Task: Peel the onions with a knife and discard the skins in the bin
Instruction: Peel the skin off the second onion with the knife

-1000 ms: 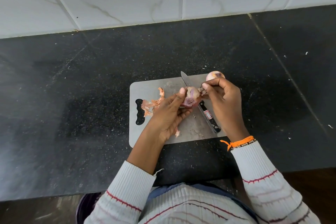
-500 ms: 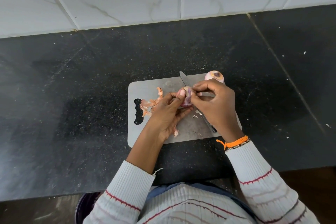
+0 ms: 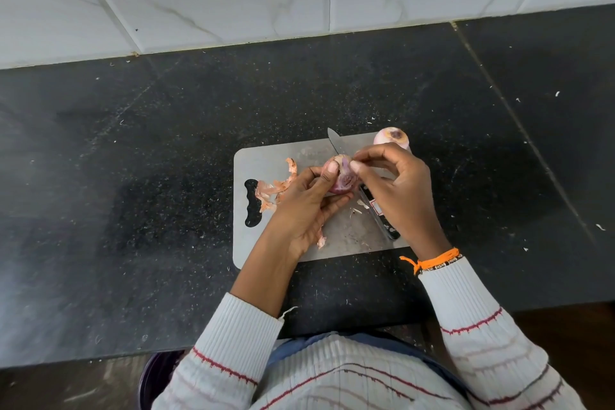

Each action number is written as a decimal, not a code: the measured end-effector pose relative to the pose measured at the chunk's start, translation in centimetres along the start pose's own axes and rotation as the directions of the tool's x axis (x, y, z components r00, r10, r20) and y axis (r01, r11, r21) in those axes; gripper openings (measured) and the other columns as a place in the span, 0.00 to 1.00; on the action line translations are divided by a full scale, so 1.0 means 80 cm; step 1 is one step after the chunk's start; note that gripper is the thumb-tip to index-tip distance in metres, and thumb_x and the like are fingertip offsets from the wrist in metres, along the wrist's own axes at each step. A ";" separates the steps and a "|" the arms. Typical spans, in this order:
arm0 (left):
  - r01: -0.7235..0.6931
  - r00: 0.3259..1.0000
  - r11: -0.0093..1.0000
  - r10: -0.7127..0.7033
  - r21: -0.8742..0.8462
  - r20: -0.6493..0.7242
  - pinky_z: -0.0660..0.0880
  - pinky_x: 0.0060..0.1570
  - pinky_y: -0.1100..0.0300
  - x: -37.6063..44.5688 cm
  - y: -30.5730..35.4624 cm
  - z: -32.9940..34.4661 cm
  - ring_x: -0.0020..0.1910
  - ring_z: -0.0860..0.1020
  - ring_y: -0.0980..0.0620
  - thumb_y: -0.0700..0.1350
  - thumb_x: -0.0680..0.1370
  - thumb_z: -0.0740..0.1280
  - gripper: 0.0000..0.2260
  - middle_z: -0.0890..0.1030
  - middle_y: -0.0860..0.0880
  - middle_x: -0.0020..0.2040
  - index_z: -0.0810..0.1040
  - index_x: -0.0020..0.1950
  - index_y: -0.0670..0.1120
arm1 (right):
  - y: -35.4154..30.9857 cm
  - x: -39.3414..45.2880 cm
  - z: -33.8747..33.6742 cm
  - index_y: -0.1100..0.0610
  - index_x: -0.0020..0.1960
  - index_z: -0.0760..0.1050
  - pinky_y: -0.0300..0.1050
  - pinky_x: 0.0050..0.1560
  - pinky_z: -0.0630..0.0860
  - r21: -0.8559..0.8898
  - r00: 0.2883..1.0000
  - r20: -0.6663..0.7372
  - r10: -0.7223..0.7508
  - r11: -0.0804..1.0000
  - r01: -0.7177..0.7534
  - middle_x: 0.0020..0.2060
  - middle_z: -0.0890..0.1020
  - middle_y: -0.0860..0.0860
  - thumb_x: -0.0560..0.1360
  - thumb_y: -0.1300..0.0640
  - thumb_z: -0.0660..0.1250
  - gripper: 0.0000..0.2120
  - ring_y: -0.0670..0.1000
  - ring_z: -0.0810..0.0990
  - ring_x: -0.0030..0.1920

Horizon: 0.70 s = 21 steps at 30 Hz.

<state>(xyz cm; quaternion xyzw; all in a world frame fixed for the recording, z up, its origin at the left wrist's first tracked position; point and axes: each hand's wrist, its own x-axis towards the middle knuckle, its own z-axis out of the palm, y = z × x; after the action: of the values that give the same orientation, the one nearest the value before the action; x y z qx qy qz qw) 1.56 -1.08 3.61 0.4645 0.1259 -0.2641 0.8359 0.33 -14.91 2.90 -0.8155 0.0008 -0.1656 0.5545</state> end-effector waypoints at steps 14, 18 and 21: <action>0.003 1.000 1.000 -0.003 0.018 -0.005 0.80 0.45 0.63 0.002 -0.002 -0.001 0.39 0.82 0.54 0.45 0.77 0.63 0.12 0.81 0.44 0.44 0.72 0.55 0.40 | -0.001 0.001 0.001 0.61 0.43 0.81 0.31 0.44 0.77 -0.083 0.988 -0.012 -0.151 0.985 0.150 0.42 0.81 0.51 0.69 0.61 0.73 0.05 0.46 0.81 0.45; 0.017 1.000 1.000 -0.017 0.022 -0.014 0.80 0.44 0.63 0.000 -0.002 0.000 0.38 0.83 0.54 0.45 0.77 0.63 0.15 0.82 0.45 0.42 0.72 0.59 0.38 | 0.003 0.003 0.001 0.62 0.42 0.81 0.34 0.45 0.78 -0.130 0.983 -0.042 -0.177 0.977 0.171 0.41 0.82 0.53 0.70 0.62 0.72 0.04 0.48 0.81 0.44; 0.017 1.000 1.000 -0.017 0.011 -0.021 0.80 0.45 0.62 0.001 -0.001 0.001 0.38 0.83 0.54 0.45 0.76 0.64 0.16 0.83 0.46 0.40 0.72 0.60 0.38 | 0.008 0.002 0.002 0.62 0.44 0.81 0.40 0.46 0.79 -0.105 0.990 -0.055 -0.133 0.986 0.126 0.41 0.83 0.53 0.71 0.63 0.69 0.03 0.48 0.81 0.44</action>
<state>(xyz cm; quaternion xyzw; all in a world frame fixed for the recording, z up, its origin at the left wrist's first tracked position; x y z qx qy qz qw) 1.57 -1.17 3.57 0.4706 0.1372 -0.2671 0.8297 0.66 -15.01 2.30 -0.8356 -0.0267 -0.2260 0.5000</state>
